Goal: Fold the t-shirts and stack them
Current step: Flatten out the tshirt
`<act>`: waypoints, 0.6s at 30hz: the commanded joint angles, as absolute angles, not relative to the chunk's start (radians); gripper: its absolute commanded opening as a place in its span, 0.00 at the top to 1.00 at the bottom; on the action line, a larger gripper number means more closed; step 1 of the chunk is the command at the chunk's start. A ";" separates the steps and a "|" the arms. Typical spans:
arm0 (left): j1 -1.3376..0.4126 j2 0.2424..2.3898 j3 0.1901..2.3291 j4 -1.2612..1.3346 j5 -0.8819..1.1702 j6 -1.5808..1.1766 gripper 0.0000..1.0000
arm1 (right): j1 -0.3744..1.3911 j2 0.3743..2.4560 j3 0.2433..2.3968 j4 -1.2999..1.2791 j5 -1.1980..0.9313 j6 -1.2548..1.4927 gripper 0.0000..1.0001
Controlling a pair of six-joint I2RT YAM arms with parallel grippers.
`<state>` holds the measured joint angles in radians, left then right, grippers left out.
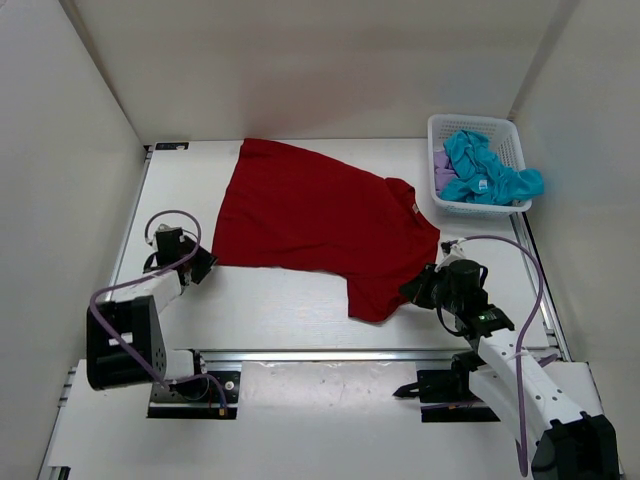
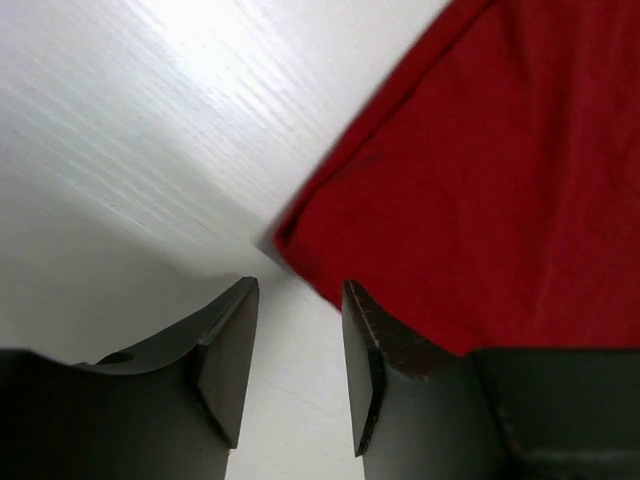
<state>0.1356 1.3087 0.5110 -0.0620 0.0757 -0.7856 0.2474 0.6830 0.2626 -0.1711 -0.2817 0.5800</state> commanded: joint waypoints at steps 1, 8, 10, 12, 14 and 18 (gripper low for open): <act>0.140 1.377 0.517 -0.028 0.067 -0.821 0.51 | 0.248 0.678 0.271 -0.147 -0.273 0.577 1.00; 0.144 1.428 0.515 0.038 0.049 -0.868 0.58 | 0.236 0.635 0.278 -0.164 -0.281 0.581 1.00; 0.141 1.450 0.532 0.052 0.049 -0.876 0.59 | 0.242 0.632 0.273 -0.184 -0.273 0.580 1.00; 0.140 1.483 0.537 0.069 0.060 -0.880 0.72 | 0.242 0.624 0.284 -0.192 -0.264 0.589 1.00; 0.155 1.497 0.545 0.092 0.087 -0.890 0.90 | 0.238 0.618 0.291 -0.228 -0.249 0.581 1.00; 0.160 1.421 0.587 0.054 0.088 -0.855 1.00 | 0.216 0.557 0.345 -0.356 -0.207 0.569 1.00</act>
<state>0.1524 1.4799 0.5400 0.0811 0.0940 -0.8806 0.2321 0.6014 0.2745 -0.2806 -0.2523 0.5785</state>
